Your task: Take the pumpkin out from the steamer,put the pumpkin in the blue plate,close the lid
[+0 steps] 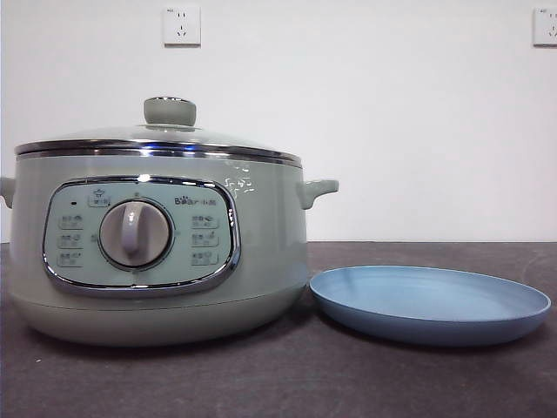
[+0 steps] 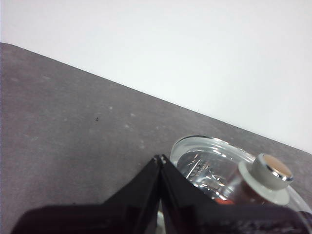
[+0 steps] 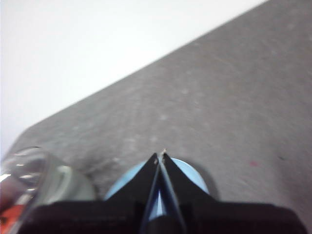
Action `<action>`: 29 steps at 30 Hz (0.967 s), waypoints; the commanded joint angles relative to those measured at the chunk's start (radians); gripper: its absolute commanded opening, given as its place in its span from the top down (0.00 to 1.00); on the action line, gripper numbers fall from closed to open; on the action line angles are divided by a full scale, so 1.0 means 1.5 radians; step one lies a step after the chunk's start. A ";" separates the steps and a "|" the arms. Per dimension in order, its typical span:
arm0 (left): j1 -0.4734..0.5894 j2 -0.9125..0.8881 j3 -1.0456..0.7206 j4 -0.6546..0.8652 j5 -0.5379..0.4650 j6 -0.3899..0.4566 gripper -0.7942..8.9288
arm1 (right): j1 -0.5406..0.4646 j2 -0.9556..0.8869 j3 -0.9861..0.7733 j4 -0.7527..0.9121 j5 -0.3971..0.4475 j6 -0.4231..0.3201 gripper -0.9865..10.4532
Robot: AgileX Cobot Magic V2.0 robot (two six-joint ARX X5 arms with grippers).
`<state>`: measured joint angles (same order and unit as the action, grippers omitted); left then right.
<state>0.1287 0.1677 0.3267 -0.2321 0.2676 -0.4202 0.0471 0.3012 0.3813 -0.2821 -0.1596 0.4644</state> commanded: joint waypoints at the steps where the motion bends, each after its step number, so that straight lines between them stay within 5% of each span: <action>1: 0.002 0.050 0.037 -0.002 0.019 0.006 0.93 | 0.000 0.029 0.040 0.008 -0.026 -0.011 0.93; 15: -0.001 0.350 0.305 -0.096 0.257 0.142 0.92 | 0.000 0.235 0.276 -0.068 -0.177 -0.244 0.91; 20: -0.023 0.425 0.401 -0.173 0.263 0.204 0.91 | 0.001 0.321 0.353 -0.133 -0.218 -0.296 0.88; 22: -0.036 0.446 0.429 -0.194 0.261 0.213 0.83 | 0.001 0.347 0.372 -0.145 -0.229 -0.296 0.77; 26: -0.063 0.475 0.459 -0.198 0.257 0.211 0.46 | 0.006 0.382 0.386 -0.152 -0.226 -0.293 0.51; 29: -0.084 0.486 0.461 -0.198 0.257 0.210 0.44 | 0.009 0.391 0.386 -0.160 -0.225 -0.291 0.44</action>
<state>0.0113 0.8928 1.0191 -0.5301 0.6537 -0.1215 0.0570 0.8883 0.9573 -0.5240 -0.4973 0.0360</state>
